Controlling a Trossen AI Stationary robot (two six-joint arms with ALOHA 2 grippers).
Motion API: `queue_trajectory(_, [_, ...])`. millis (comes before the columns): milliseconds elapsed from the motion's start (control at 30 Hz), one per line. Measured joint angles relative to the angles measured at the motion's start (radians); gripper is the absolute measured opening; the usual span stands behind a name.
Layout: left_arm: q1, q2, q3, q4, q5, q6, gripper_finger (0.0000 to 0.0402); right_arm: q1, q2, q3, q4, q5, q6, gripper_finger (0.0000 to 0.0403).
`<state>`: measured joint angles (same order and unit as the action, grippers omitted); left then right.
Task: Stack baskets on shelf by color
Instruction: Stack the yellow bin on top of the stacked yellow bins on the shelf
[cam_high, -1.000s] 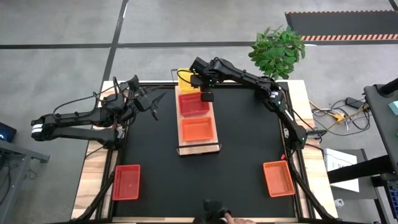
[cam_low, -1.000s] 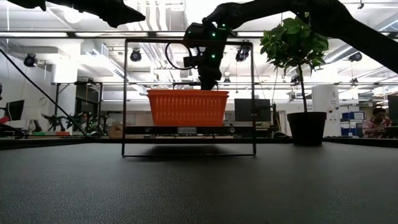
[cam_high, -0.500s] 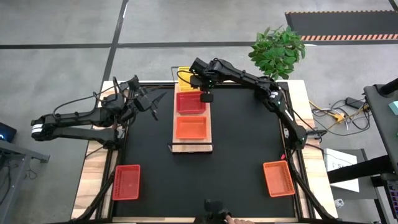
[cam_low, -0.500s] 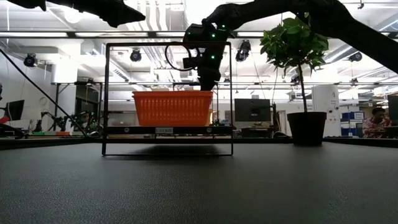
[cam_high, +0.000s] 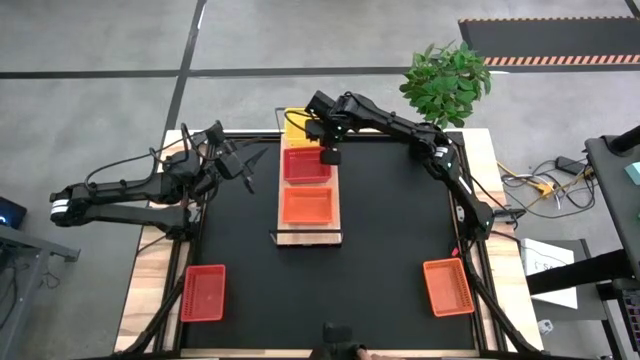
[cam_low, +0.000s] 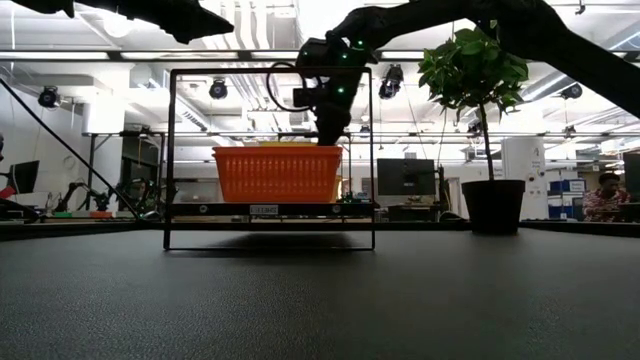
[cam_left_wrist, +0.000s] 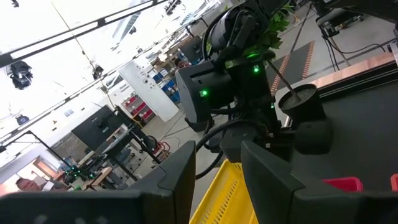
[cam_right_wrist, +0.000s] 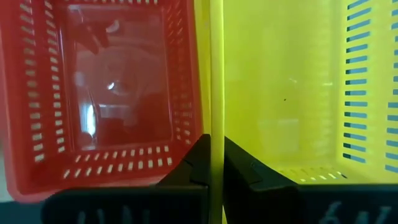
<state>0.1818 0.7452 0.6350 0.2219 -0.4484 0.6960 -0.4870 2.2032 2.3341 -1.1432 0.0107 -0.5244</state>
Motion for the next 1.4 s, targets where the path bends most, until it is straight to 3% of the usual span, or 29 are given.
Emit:
queue_trajectory(567, [0.0,0.0,0.0,0.004,0.001,0.0,0.0114,0.002,0.002,-0.003,-0.043,-0.067,-0.095,0.0008])
queue_trajectory(933, [0.0,0.0,0.0,0.005,0.001,0.0,0.0114,0.001,0.006,-0.008,0.035,0.035,-0.035,0.0015])
queue_trajectory(1133, [0.0,0.0,0.0,0.005,0.001,0.0,0.0114,0.002,0.006,-0.031,0.061,0.045,-0.026,0.0048])
queue_trajectory(1400, [0.0,0.0,0.0,0.005,0.001,0.0,0.0114,0.002,0.006,-0.037,0.081,0.148,-0.067,0.0081])
